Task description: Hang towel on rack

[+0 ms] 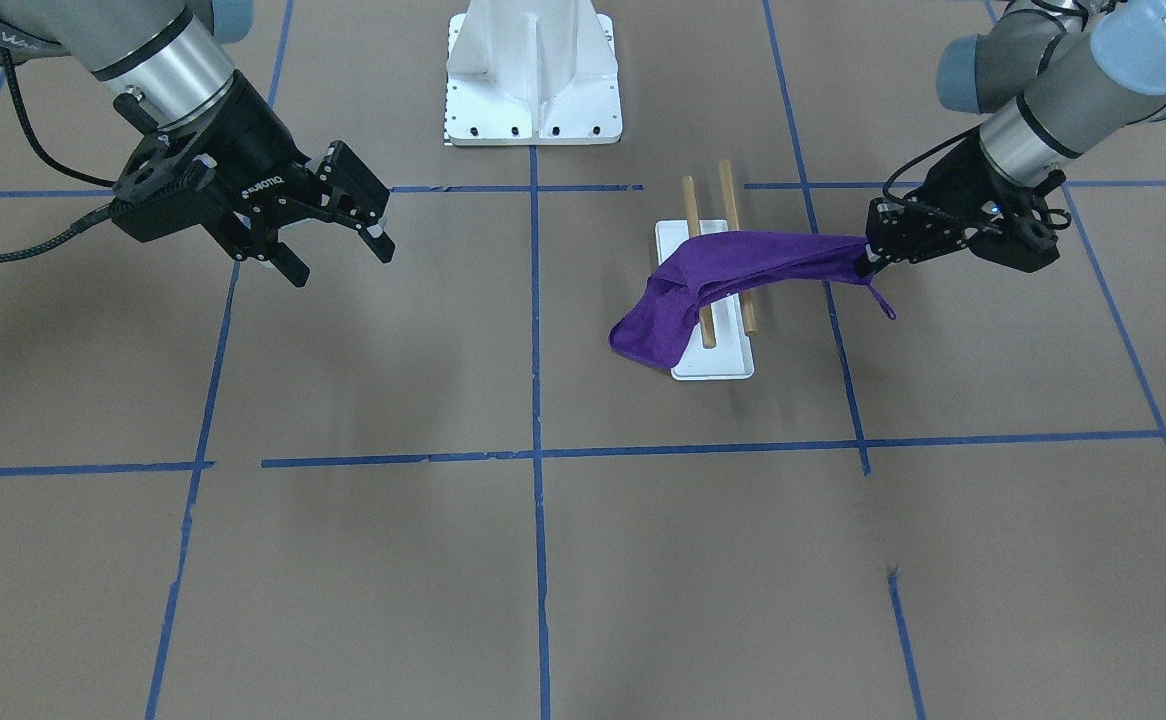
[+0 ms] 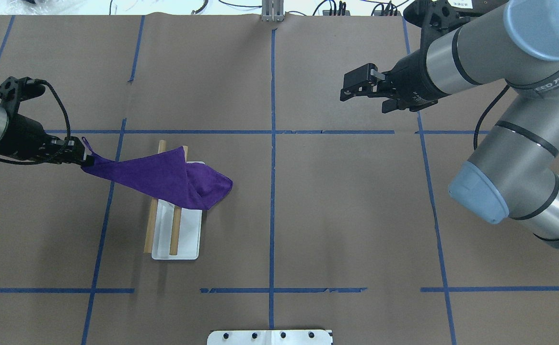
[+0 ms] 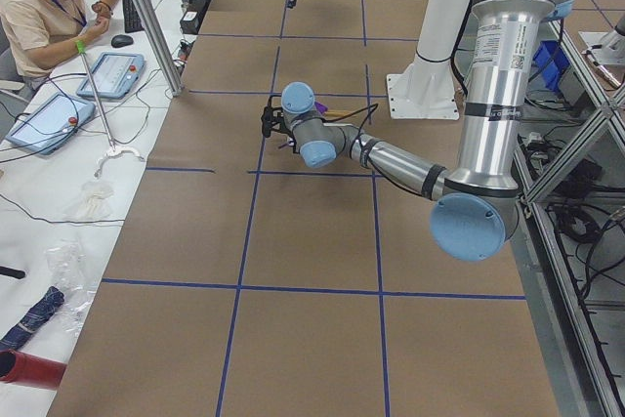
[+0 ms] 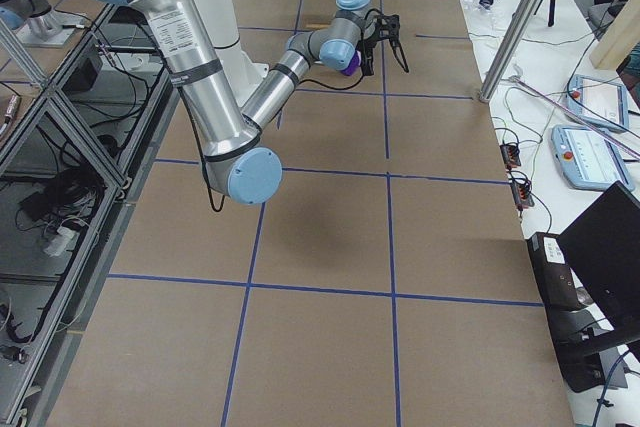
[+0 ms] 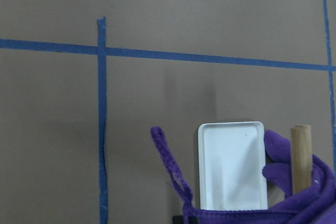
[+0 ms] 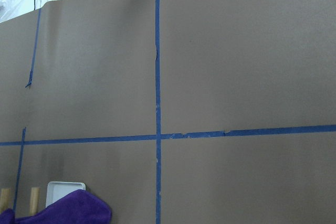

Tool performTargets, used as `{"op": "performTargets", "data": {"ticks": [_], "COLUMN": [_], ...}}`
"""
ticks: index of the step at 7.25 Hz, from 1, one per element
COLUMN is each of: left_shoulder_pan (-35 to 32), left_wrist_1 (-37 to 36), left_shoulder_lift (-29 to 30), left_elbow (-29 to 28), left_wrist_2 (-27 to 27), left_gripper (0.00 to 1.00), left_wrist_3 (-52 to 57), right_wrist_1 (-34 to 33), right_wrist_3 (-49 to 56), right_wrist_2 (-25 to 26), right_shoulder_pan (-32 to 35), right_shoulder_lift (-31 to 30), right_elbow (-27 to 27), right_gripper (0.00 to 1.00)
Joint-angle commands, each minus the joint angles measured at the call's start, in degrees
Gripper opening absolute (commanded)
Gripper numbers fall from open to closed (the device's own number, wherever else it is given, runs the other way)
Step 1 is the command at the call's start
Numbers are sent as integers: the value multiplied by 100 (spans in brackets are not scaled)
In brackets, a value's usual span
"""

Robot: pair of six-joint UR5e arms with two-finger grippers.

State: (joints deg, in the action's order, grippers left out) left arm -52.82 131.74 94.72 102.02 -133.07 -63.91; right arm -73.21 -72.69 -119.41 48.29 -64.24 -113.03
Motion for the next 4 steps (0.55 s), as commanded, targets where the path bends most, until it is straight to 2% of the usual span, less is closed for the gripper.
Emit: {"op": "performTargets", "data": {"ticks": [1, 2, 4], "left_shoulder_pan": [18, 9, -244], "left_wrist_1": [367, 631, 704], "left_shoulder_lift": [-67, -224, -393], "left_elbow": [-331, -454, -761], "left_wrist_2": [376, 379, 509], "left_gripper": [100, 100, 100], "left_wrist_3": [10, 176, 1490], "right_wrist_1": [0, -17, -61], "right_wrist_3": [96, 401, 920], "right_wrist_2": [6, -3, -151], "right_shoulder_pan": [100, 223, 679], "right_shoulder_lift": [-254, -473, -982], "right_elbow": [9, 26, 210], "right_gripper": [100, 100, 100]}}
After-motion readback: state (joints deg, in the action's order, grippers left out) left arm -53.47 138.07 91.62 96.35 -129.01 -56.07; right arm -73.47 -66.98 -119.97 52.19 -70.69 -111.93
